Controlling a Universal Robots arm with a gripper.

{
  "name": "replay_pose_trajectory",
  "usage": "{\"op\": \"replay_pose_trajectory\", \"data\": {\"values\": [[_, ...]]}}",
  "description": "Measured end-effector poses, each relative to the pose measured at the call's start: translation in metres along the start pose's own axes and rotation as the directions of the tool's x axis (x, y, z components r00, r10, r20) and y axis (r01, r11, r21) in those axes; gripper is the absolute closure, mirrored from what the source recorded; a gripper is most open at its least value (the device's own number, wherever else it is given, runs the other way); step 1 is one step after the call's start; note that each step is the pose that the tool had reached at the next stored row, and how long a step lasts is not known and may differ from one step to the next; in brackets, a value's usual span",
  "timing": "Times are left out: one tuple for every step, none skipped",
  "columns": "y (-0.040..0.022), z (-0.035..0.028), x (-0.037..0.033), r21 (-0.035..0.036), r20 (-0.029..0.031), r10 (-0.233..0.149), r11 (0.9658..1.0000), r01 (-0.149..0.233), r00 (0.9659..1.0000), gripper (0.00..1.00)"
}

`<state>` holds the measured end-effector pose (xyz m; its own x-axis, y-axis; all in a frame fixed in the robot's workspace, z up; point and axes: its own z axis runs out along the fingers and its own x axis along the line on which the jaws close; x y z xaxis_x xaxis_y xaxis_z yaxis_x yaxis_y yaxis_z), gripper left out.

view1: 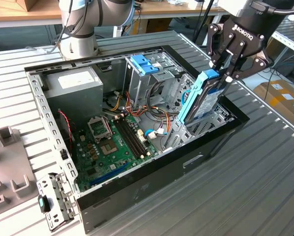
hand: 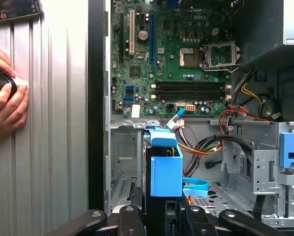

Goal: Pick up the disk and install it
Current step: 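Insert the disk into the insertion slot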

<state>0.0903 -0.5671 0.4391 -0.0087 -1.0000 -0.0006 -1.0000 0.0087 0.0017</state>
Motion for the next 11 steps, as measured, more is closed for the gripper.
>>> {"op": "replay_pose_trajectory", "data": {"values": [[0.0,0.0025,0.0,0.0,0.0,0.0,1.0,0.0,1.0,0.65],[0.0,0.0027,0.0,0.0,0.0001,0.0,1.0,0.0,1.0,0.65],[0.0,0.0027,0.0,0.0,0.0,0.0,1.0,0.0,1.0,0.65],[0.0,0.0027,0.0,0.0001,-0.0002,0.0,1.0,0.0,1.0,0.65],[0.0,0.0027,0.0,0.0,-0.0001,0.0,1.0,0.0,1.0,0.65],[0.0,0.0028,0.0,0.0,0.0,0.0,1.0,0.0,1.0,0.65],[0.0,0.003,0.0,0.0,0.0001,0.0,1.0,0.0,1.0,0.65],[0.0,0.0045,0.0,0.0001,0.0004,0.0,1.0,0.0,1.0,0.65],[0.0,0.0063,0.0,0.0001,0.0003,0.0,1.0,0.0,1.0,0.65],[0.0,0.0086,0.0,0.0001,0.0001,0.0,1.0,0.0,1.0,0.65],[0.0,0.0104,0.0,0.0001,0.0002,0.0,1.0,0.0,1.0,0.65]]}}
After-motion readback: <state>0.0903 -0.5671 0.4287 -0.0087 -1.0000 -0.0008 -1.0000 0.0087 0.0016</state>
